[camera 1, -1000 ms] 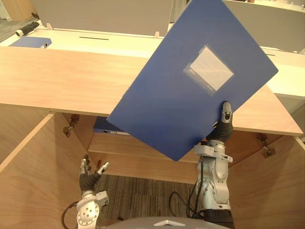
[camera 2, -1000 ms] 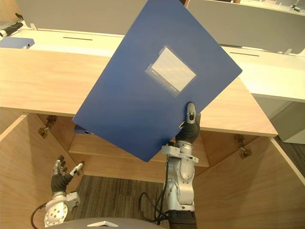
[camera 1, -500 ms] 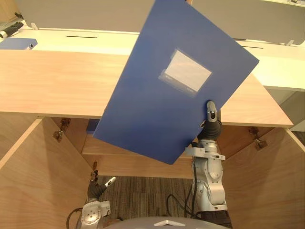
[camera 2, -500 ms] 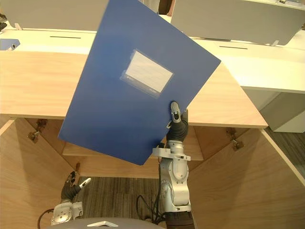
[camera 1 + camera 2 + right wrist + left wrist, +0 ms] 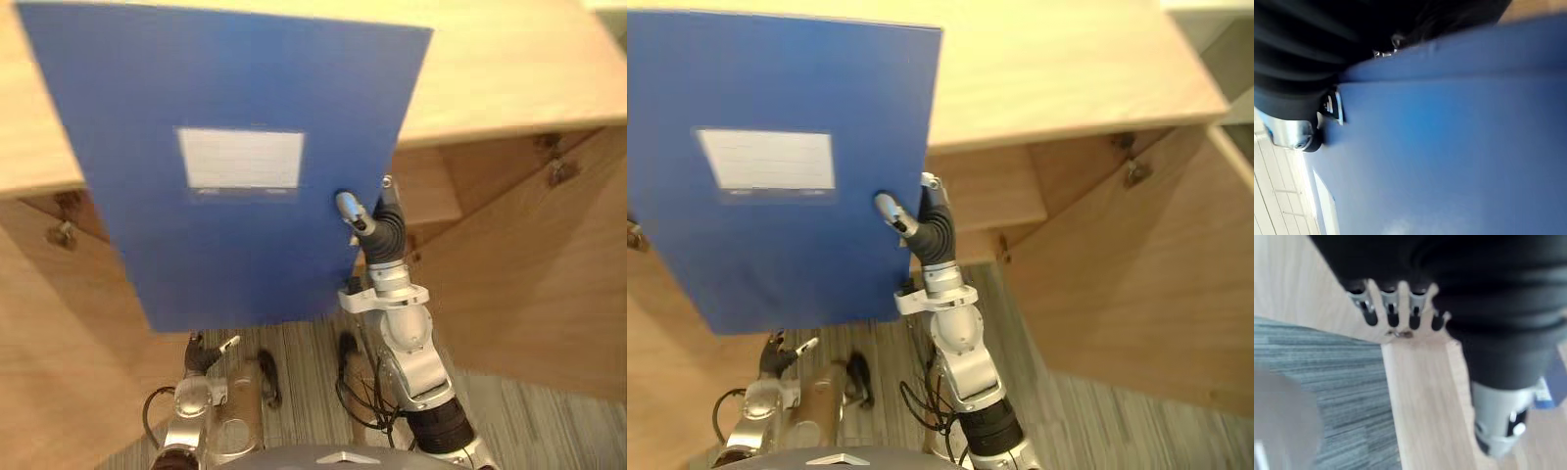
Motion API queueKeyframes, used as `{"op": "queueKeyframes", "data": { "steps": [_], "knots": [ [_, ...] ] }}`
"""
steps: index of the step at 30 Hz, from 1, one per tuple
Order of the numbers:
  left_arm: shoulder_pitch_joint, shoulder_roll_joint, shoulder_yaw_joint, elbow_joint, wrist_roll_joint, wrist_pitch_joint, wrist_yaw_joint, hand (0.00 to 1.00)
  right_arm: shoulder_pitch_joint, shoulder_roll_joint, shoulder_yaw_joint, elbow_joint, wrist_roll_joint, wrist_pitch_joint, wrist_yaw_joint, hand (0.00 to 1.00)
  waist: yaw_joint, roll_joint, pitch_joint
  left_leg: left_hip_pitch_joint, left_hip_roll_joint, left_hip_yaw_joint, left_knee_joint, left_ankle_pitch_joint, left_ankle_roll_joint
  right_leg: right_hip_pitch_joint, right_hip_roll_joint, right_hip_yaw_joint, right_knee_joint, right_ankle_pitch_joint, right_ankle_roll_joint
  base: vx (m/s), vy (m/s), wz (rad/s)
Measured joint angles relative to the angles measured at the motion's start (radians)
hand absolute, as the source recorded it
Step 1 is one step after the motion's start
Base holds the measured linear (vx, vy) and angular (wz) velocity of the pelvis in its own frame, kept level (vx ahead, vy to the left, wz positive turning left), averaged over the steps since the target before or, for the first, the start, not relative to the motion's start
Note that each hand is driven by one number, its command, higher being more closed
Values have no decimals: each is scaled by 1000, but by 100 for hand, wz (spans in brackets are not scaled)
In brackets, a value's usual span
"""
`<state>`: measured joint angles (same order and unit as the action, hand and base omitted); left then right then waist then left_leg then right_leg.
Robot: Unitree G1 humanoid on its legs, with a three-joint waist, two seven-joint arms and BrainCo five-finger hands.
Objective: Walk over to the cabinet, pick up the folder, carry it to the office cabinet, place the folder inside the office cabinet, then close the office cabinet door
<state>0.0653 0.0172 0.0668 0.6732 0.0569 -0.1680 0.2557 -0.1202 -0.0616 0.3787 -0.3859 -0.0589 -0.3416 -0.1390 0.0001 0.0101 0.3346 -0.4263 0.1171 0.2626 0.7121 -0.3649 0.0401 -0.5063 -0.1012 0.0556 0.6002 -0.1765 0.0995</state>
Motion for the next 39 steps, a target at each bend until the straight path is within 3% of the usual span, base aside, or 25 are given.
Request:
{"op": "queueKeyframes", "data": {
  "steps": [5,13,18,23,29,39],
  "knots": [
    [-4,-23,10,-98,-14,-6,4,0,-4,-23,46,-115,-82,-3,-50,100,11,4,6,-168,28,-24,143,-37,-4,-164,-1,-9,146,-44,-12,-101,-5,7],
    [-45,-39,25,-148,-21,-7,42,0,-23,-41,36,-109,-217,2,-134,100,30,21,45,-367,71,-44,331,-86,-20,-364,11,-12,337,-99,-11,-44,-7,1],
    [-89,-38,44,-224,-55,-10,50,0,-65,-79,-31,-69,-304,21,-175,100,40,28,104,-493,74,-74,425,-109,-19,-485,6,-17,444,-128,-13,-78,-38,10],
    [-132,-35,61,-265,-75,-11,67,0,-99,-105,-108,23,-338,70,-210,100,54,30,151,-588,79,-97,486,-111,-17,-573,6,-24,507,-140,-17,-69,-65,6],
    [-163,-27,72,-295,-96,-20,68,0,-126,-108,-174,94,-308,87,-214,100,62,29,172,-656,81,-116,508,-108,-13,-630,3,-40,533,-149,-23,-41,-67,6],
    [-166,-28,90,-306,-136,-30,68,0,-172,-69,-352,102,-63,83,-246,100,65,29,173,-684,77,-142,503,-104,-17,-648,0,-65,539,-162,-36,-43,-75,5]
  ]
}}
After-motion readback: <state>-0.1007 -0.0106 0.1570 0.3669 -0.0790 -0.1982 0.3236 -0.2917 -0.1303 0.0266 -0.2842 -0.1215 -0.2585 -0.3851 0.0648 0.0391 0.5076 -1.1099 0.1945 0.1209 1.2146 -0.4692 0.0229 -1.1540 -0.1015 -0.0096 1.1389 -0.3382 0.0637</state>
